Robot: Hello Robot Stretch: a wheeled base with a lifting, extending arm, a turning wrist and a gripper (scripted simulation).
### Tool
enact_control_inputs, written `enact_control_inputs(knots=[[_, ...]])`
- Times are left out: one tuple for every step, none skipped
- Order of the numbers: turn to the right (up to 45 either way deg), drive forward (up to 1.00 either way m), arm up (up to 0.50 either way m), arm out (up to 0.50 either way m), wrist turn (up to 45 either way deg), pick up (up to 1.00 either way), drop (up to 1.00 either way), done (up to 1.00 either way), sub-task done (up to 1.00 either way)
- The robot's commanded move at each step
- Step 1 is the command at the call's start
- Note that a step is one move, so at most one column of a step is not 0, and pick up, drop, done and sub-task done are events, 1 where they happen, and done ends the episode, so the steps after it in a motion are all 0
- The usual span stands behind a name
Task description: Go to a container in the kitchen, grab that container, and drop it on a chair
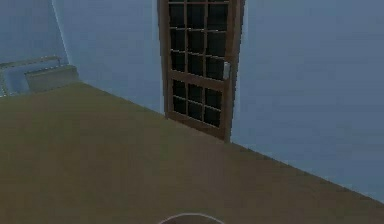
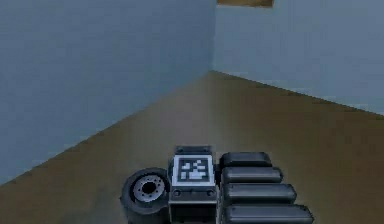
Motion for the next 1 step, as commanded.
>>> enact_control_inputs(knots=[[-45.0,0.00,0.00,0.00,0.0,0.00,0.00,0.00,0.00]])
